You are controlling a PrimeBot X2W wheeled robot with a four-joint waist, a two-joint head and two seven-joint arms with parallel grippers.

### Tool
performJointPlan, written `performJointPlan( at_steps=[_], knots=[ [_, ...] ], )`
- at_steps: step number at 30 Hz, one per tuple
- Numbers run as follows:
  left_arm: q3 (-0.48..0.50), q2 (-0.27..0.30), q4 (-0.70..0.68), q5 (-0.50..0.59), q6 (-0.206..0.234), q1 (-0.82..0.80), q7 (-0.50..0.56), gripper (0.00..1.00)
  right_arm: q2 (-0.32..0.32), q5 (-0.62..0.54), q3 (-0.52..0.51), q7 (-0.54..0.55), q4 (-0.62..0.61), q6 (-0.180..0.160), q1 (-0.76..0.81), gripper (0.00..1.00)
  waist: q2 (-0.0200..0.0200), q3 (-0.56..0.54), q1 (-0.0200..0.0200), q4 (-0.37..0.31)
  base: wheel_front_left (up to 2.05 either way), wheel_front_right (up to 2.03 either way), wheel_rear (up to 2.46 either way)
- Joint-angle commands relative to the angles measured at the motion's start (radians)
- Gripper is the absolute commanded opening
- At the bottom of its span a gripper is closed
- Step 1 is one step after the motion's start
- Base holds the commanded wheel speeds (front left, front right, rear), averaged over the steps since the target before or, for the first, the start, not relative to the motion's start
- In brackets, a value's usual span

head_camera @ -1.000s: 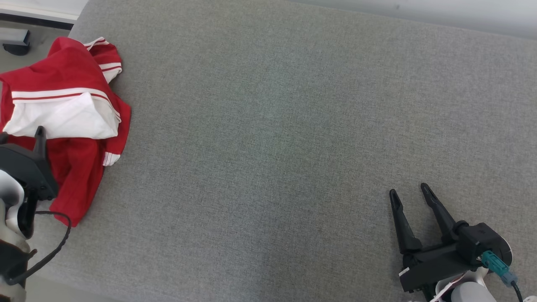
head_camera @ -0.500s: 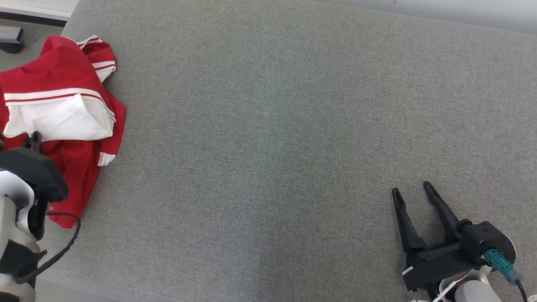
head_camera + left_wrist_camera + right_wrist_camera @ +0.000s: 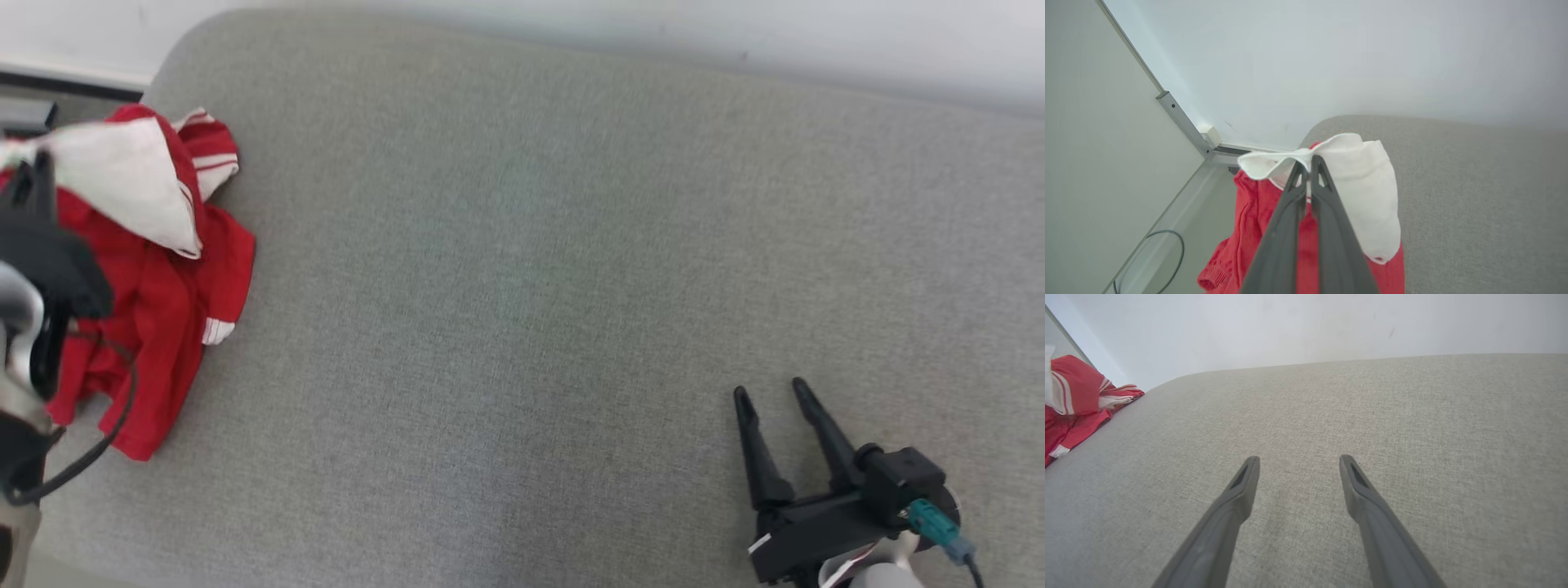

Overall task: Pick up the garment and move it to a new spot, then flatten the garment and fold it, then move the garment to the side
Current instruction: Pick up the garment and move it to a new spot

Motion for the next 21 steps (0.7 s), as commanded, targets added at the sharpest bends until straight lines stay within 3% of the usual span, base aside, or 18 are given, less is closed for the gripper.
performJointPlan(
  at_steps=[1, 5, 12, 21],
  knots=[
    [-0.021, 0.006, -0.023, 0.015, -0.004, -0.023, -0.006, 0.0, 0.015, 0.003, 0.005, -0.001, 0.004, -0.002, 0.01, 1.0, -0.0001, -0.051, 0.0, -0.022, 0.0, 0.0, 0.0],
    [-0.101, 0.012, -0.095, 0.039, -0.006, -0.075, 0.003, 0.0, 0.041, 0.003, 0.009, 0.0, 0.019, -0.002, 0.017, 1.0, -0.0001, -0.101, 0.0, -0.057, 0.0, 0.0, 0.0],
    [-0.258, -0.007, -0.236, -0.029, -0.005, -0.111, 0.005, 0.0, 0.072, -0.001, 0.004, -0.001, 0.035, -0.002, 0.036, 1.0, -0.0001, -0.167, 0.0, -0.162, 0.0, 0.0, 0.0],
    [-0.405, -0.102, -0.29, -0.11, -0.005, -0.104, -0.005, 0.0, 0.092, -0.006, -0.001, 0.0, 0.046, -0.002, 0.042, 1.0, -0.0001, -0.195, 0.0, -0.357, 0.0, 0.0, 0.0]
  ],
)
